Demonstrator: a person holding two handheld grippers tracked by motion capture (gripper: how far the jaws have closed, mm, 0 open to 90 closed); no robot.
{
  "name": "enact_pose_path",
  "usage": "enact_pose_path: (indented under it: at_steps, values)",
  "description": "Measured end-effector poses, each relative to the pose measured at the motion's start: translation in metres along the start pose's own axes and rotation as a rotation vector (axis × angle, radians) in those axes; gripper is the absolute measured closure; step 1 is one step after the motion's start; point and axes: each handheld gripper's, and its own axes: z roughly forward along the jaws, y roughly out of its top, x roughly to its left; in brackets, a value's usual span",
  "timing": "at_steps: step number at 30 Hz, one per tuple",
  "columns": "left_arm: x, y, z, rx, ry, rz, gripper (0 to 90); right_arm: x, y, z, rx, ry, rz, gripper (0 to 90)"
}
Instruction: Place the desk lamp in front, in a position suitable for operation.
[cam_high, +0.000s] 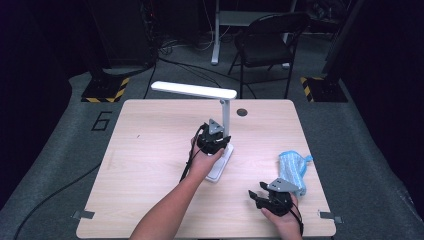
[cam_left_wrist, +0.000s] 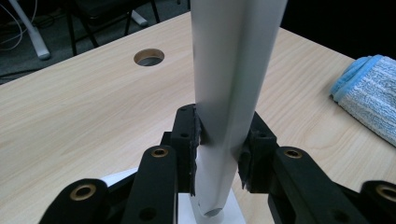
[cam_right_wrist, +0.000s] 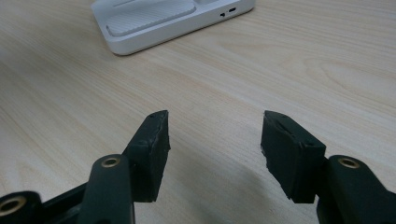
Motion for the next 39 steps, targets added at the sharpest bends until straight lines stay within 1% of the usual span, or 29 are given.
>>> enact_pose_path:
  at_steps: [2,3,4,5,7,8,11,12,13,14,15,17,18,20,22,23,25,26,27,29,30,31,33,34,35,36,37,38,39]
  values:
    - [-0.002,-0.001,-0.001,-0.008,-0.001,0.0,71.9,0.0,0.0,0.0,0.002,0.004,0.0,41.6]
    - [-0.002,-0.001,-0.002,-0.002,-0.006,0.004,72.3,0.0,0.0,0.0,0.001,0.004,0.001,41.7]
    - [-0.003,-0.002,-0.002,-0.009,-0.01,0.0,72.7,0.0,0.0,0.0,0.001,0.004,-0.002,41.6]
    - [-0.003,-0.002,-0.003,-0.006,-0.015,0.009,73.3,0.0,0.0,0.0,-0.003,0.003,0.0,41.6]
    - [-0.005,-0.004,-0.005,-0.008,-0.021,0.013,74.1,0.0,0.001,0.0,-0.004,0.0,-0.007,41.6]
    - [-0.006,-0.004,-0.007,-0.006,-0.032,0.015,74.4,0.0,0.001,0.0,-0.002,-0.002,-0.002,41.6]
    - [-0.007,-0.007,-0.011,-0.006,-0.049,0.024,75.1,0.001,0.001,0.0,0.001,0.0,-0.008,41.6]
    - [-0.008,-0.008,-0.013,-0.005,-0.058,0.019,75.3,0.001,0.001,0.0,0.004,0.001,0.002,41.6]
    - [-0.008,-0.009,-0.014,-0.002,-0.061,0.026,75.4,0.001,0.001,0.0,0.006,0.002,0.001,41.6]
    - [-0.009,-0.01,-0.015,-0.009,-0.06,0.028,75.6,0.001,0.001,0.0,0.003,0.001,-0.003,41.6]
    - [-0.009,-0.011,-0.017,-0.009,-0.064,0.025,75.7,0.001,0.001,0.0,0.004,0.002,-0.009,41.6]
    - [-0.01,-0.013,-0.021,-0.009,-0.084,0.028,75.9,0.001,0.001,-0.001,0.003,0.007,-0.011,41.6]
    - [-0.01,-0.015,-0.022,-0.016,-0.093,0.03,75.9,0.001,0.001,-0.001,0.0,0.013,-0.009,41.6]
    - [-0.011,-0.017,-0.026,-0.016,-0.109,0.03,76.1,0.002,0.001,-0.001,-0.003,0.009,-0.006,41.6]
    - [-0.012,-0.019,-0.029,-0.007,-0.132,0.038,76.1,0.002,0.001,-0.001,-0.003,0.008,-0.011,41.2]
    - [-0.012,-0.019,-0.03,-0.012,-0.131,0.042,76.2,0.003,0.002,-0.001,-0.004,0.008,-0.012,41.0]
    - [-0.013,-0.021,-0.033,-0.008,-0.139,0.051,76.2,0.003,0.002,-0.001,-0.007,0.004,-0.015,40.5]
    - [-0.013,-0.022,-0.034,-0.01,-0.145,0.051,76.2,0.003,0.002,0.0,-0.008,0.003,-0.02,40.5]
    - [-0.014,-0.023,-0.035,-0.015,-0.148,0.041,76.2,0.004,0.003,0.0,-0.004,0.0,-0.007,40.5]
    - [-0.014,-0.025,-0.038,-0.013,-0.153,0.046,76.2,0.005,0.003,0.0,-0.004,0.004,-0.018,40.5]
    - [-0.014,-0.025,-0.039,-0.007,-0.163,0.047,76.2,0.004,0.003,0.0,-0.006,0.006,-0.027,40.5]
    - [-0.014,-0.026,-0.04,-0.009,-0.162,0.047,76.2,0.005,0.003,0.0,-0.005,0.003,-0.021,40.6]
    - [-0.015,-0.027,-0.042,-0.009,-0.173,0.044,76.1,0.005,0.004,0.001,0.0,0.01,-0.028,40.6]
    - [-0.015,-0.029,-0.044,-0.015,-0.171,0.043,76.1,0.006,0.004,0.001,0.0,0.016,-0.035,40.7]
    - [-0.015,-0.029,-0.045,-0.011,-0.178,0.05,76.1,0.006,0.004,0.001,-0.003,0.02,-0.05,40.7]
    - [-0.016,-0.03,-0.046,-0.013,-0.18,0.047,76.0,0.007,0.005,0.0,-0.001,0.017,-0.051,40.7]
    - [-0.015,-0.03,-0.048,-0.011,-0.182,0.056,76.0,0.007,0.005,0.0,-0.004,0.023,-0.056,40.7]
    - [-0.016,-0.031,-0.049,-0.01,-0.18,0.056,76.0,0.008,0.006,0.0,-0.006,0.027,-0.048,40.7]
    - [-0.016,-0.032,-0.051,-0.009,-0.186,0.054,76.0,0.008,0.006,0.0,-0.014,0.028,-0.059,40.7]
